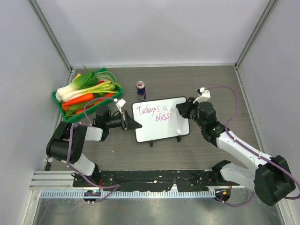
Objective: Write a sentence on the whiteboard
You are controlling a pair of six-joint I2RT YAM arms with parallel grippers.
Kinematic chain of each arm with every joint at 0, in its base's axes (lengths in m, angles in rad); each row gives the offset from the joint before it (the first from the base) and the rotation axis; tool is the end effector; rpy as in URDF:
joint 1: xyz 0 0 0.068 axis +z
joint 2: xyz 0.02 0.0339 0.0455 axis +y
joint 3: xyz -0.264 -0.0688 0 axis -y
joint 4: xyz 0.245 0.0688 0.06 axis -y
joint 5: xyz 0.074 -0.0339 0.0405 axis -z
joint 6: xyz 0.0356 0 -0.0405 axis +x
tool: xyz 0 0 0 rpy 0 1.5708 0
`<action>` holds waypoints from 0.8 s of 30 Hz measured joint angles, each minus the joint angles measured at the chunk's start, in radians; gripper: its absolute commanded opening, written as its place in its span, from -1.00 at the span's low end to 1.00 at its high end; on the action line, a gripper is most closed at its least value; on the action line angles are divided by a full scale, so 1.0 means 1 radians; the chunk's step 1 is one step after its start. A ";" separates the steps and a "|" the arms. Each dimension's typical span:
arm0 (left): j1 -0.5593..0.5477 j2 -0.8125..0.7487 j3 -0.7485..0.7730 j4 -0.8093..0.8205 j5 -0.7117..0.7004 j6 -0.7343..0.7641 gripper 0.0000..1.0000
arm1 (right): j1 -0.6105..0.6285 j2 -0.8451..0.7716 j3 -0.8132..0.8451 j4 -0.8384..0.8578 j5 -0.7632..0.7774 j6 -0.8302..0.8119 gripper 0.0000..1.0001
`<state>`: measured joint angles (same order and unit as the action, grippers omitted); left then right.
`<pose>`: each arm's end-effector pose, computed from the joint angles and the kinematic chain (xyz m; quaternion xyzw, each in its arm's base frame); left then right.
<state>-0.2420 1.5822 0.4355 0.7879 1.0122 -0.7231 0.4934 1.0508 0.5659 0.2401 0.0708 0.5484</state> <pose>0.2505 -0.0929 0.1463 0.0969 0.7640 -0.5841 0.2564 0.2124 0.1114 0.2549 0.0434 0.7868 0.2819 0.5474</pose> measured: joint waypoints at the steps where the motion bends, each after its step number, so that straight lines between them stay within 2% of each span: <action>1: 0.000 0.000 0.000 0.000 0.000 0.000 -1.00 | 0.000 0.007 0.001 0.000 0.001 0.000 -0.99; 13: 0.000 0.000 0.000 0.000 0.000 -0.001 -1.00 | 0.000 0.073 0.002 0.043 0.013 0.008 -0.99; 24: 0.000 0.000 0.000 0.000 0.000 0.000 -1.00 | 0.000 0.009 0.000 0.018 0.015 0.008 -0.99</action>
<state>-0.2420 1.5822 0.4355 0.7879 1.0126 -0.7231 0.4934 1.0595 0.5659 0.2581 0.0856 0.5560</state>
